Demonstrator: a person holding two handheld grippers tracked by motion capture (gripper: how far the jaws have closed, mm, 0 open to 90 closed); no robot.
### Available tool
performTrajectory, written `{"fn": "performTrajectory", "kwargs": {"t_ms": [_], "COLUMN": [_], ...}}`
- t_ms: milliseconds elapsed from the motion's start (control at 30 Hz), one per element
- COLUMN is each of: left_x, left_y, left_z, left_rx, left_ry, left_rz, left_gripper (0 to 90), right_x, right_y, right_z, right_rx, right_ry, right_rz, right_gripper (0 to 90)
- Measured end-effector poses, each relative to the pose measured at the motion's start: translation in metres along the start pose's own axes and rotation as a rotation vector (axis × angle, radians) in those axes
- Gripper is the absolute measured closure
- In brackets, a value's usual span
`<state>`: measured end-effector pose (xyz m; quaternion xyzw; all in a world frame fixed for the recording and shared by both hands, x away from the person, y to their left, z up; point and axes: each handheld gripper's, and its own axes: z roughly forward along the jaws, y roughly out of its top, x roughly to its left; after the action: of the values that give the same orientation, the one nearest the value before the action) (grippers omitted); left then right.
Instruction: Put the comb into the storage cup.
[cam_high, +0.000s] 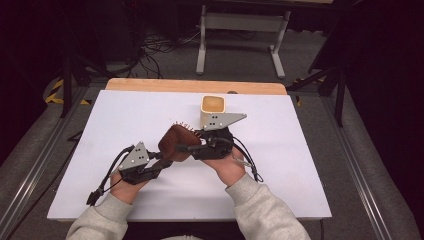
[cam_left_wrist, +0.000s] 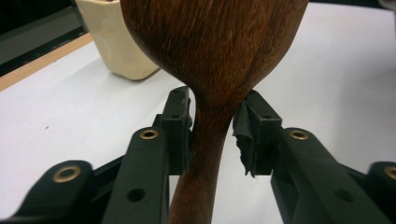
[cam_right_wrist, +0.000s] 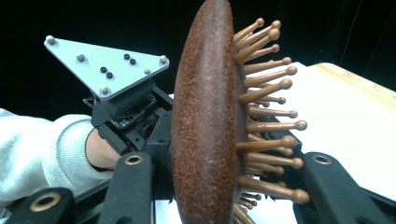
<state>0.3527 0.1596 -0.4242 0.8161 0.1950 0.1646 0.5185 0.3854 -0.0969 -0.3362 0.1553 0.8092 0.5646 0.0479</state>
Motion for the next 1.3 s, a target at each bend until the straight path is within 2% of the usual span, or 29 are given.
{"fn": "performTrajectory", "kwargs": {"t_ms": [100, 267, 367, 467, 567, 800, 1167, 1300], "left_x": [0.001, 0.007, 0.009, 0.012, 0.012, 0.015, 0.019, 0.021], "left_y": [0.000, 0.000, 0.000, 0.000, 0.000, -0.002, -0.006, -0.008], "left_z": [0.000, -0.002, -0.003, -0.004, -0.006, -0.011, -0.016, -0.017], "left_rx": [-0.004, -0.042, -0.067, -0.079, -0.068, -0.064, -0.052, -0.063], "left_ry": [0.002, -0.021, -0.022, -0.026, -0.019, -0.003, 0.002, 0.002], "left_rz": [-0.005, -0.043, -0.050, -0.058, -0.066, -0.064, -0.067, -0.071], "left_gripper": [59.3, 33.3, 18.9, 8.9, 4.5, 0.7, 0.2, 0.2], "right_x": [0.002, 0.004, 0.004, 0.004, 0.004, 0.001, -0.007, -0.010], "right_y": [0.002, 0.007, 0.011, 0.017, 0.023, 0.034, 0.048, 0.053], "right_z": [0.000, -0.001, -0.002, -0.005, -0.008, -0.016, -0.031, -0.038], "right_rx": [0.008, 0.017, 0.020, 0.025, 0.031, 0.031, 0.035, 0.024], "right_ry": [0.001, -0.005, -0.008, -0.018, -0.028, -0.052, -0.100, -0.123], "right_rz": [-0.009, -0.027, -0.034, -0.049, -0.063, -0.081, -0.101, -0.108], "right_gripper": [56.9, 57.0, 57.0, 56.9, 56.8, 56.7, 56.4, 56.4]}}
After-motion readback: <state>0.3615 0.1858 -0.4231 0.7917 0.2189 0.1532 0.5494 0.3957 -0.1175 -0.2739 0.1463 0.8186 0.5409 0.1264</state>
